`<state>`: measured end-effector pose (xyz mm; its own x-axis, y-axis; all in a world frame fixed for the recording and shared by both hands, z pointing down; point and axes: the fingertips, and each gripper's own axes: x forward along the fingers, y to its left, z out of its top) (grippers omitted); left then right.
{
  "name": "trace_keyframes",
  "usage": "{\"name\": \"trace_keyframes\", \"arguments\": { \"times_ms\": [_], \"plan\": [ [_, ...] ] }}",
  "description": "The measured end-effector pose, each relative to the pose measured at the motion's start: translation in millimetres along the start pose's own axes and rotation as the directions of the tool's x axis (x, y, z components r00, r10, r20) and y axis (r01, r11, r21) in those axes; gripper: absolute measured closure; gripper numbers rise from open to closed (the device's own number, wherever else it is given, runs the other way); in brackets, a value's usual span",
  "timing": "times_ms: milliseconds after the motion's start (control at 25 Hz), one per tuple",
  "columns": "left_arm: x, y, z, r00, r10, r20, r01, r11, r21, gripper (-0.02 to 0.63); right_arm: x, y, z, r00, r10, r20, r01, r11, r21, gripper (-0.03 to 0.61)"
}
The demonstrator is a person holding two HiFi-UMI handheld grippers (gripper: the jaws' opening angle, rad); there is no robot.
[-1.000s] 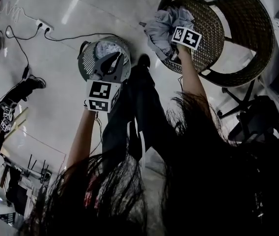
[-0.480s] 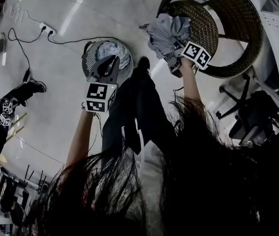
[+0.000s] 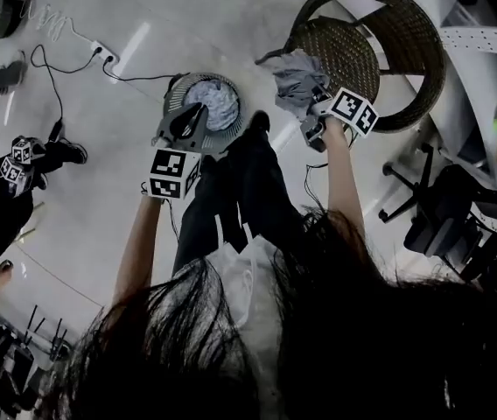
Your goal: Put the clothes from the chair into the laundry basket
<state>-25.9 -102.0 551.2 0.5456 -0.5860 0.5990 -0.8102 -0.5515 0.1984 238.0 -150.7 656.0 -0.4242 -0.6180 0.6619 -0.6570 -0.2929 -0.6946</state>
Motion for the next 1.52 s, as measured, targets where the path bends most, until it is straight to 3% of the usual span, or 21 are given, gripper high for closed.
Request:
{"name": "trace_keyframes", "arguments": {
  "times_ms": [560,800,1200,1520],
  "plan": [
    [-126.0,26.2,-12.0,0.989,0.082,0.122,-0.077,0.996,-0.043,0.574,-45.9,163.7,-73.6,0.985,0.153,-0.079,-0.167,0.963,-0.21,0.512],
    [-172.2,38.9,-41.7,0.982,0.134,0.137,-0.121,0.988,-0.098,0.574,-55.6,214.9,-119.5,0.973,0.19,-0.131,-0.22,0.934,-0.281,0.512],
    [-224.7,62.1,-85.0,0.96,0.243,0.139,-0.212,0.956,-0.203,0.574,-55.9,249.7,-197.6,0.945,0.201,-0.258,-0.283,0.899,-0.336,0.512],
    [-247.2,59.3,-116.3,0.938,0.325,0.118,-0.28,0.914,-0.293,0.574,-48.5,247.3,-268.1,0.89,0.142,-0.432,-0.325,0.865,-0.383,0.512]
  ]
}}
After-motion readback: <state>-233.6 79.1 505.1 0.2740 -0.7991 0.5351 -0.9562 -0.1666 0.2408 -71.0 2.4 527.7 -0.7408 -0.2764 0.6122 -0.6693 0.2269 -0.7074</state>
